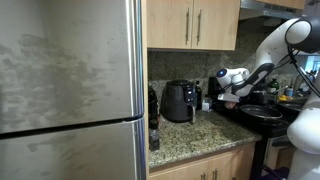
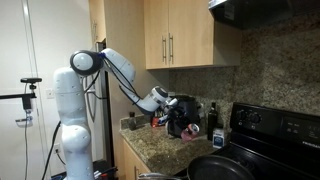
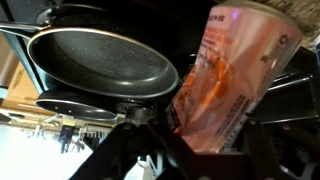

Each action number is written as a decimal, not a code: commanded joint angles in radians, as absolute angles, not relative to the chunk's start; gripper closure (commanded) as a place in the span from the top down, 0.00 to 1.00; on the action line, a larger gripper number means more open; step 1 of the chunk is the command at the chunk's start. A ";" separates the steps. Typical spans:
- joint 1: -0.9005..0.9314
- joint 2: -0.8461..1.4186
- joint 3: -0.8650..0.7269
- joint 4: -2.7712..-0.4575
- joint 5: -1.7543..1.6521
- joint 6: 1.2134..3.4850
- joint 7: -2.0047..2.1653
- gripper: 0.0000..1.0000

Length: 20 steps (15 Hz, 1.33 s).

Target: Move the can slightly backward and put it upright

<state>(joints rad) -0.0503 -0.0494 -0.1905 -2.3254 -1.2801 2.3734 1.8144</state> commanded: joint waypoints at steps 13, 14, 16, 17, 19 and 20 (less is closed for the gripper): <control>-0.036 0.047 -0.065 -2.488 -1.835 2.076 2.235 0.24; -0.032 0.074 -0.057 -2.496 -1.862 2.028 2.263 0.24; -0.020 0.128 -0.037 -2.521 -1.917 1.932 2.329 0.24; -0.018 0.148 -0.030 -2.530 -1.919 1.916 2.335 0.24; -0.028 0.147 -0.018 -2.536 -1.875 1.967 2.339 0.24; -0.032 0.154 -0.018 -2.524 -1.884 1.954 2.334 0.49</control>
